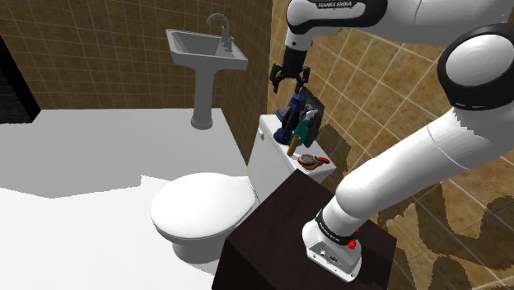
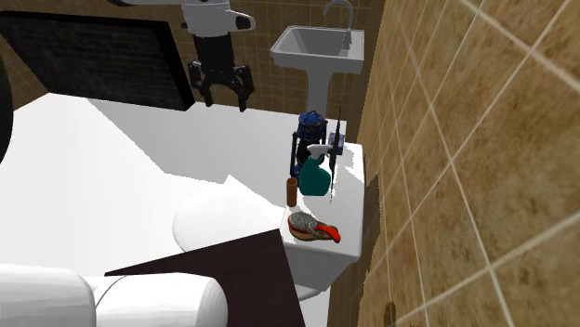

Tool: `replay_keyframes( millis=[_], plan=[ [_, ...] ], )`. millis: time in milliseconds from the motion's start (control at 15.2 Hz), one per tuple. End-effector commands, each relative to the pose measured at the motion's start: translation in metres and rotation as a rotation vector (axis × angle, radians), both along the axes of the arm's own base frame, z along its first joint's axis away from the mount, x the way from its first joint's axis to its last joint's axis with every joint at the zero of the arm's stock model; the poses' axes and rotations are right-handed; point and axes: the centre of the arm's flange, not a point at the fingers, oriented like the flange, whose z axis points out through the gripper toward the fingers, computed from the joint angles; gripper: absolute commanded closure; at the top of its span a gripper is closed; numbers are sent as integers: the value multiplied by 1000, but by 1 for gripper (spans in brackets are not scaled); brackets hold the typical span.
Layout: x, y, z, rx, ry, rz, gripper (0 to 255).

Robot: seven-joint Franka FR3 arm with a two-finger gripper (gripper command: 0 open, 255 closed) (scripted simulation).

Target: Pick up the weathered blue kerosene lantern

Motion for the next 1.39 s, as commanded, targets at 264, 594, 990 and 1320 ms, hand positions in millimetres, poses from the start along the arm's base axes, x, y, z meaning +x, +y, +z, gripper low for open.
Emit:
replay_keyframes(
  millis=[264,594,990,1320],
  plan=[
    [17,-76,-27,4,-10,-278,0],
    [17,-141,-50,9,-17,-507,0],
    [3,-201,-77,13,-24,-721,0],
    [3,-201,-103,13,-24,-721,0]
  ],
)
